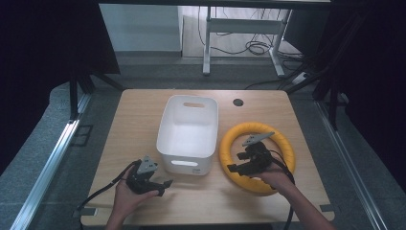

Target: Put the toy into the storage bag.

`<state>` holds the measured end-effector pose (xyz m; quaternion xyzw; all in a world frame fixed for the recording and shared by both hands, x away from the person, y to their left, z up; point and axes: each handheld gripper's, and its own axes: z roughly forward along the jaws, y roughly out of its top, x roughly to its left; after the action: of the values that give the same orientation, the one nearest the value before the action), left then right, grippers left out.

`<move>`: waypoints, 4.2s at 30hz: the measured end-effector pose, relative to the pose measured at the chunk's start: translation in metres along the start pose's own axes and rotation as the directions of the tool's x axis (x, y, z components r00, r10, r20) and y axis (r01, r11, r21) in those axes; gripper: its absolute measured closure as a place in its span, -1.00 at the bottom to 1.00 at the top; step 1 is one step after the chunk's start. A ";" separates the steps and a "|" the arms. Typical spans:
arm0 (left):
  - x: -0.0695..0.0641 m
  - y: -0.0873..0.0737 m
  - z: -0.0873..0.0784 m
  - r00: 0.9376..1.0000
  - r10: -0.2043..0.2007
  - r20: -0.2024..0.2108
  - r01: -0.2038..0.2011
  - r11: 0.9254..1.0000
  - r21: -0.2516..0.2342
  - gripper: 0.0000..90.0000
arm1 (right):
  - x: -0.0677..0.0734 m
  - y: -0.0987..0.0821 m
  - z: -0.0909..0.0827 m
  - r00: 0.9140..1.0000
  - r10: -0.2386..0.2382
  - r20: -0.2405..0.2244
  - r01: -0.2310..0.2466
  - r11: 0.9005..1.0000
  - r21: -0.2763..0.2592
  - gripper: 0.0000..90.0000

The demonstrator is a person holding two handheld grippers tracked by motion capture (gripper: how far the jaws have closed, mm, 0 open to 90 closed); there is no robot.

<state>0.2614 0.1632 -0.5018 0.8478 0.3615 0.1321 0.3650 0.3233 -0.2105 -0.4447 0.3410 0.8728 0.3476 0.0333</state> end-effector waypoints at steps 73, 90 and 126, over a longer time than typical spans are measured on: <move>-0.002 -0.001 0.006 0.999 -0.005 0.036 0.005 1.000 0.002 -0.65 | -0.055 0.023 -0.024 0.973 0.194 -0.124 -0.193 0.981 0.026 0.07; -0.002 0.000 0.006 0.999 -0.006 0.034 0.006 1.000 -0.001 -0.65 | -0.068 0.019 -0.059 0.964 0.221 -0.148 -0.238 0.965 -0.108 0.08; -0.001 0.000 0.006 0.999 0.002 0.033 -0.002 1.000 -0.001 -0.65 | -0.047 0.033 -0.097 0.953 0.185 -0.240 -0.282 0.833 -0.476 0.09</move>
<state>0.2633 0.1595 -0.5060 0.8500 0.3543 0.1187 0.3713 0.3497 -0.2787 -0.3588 0.3910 0.7020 0.5952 -0.0022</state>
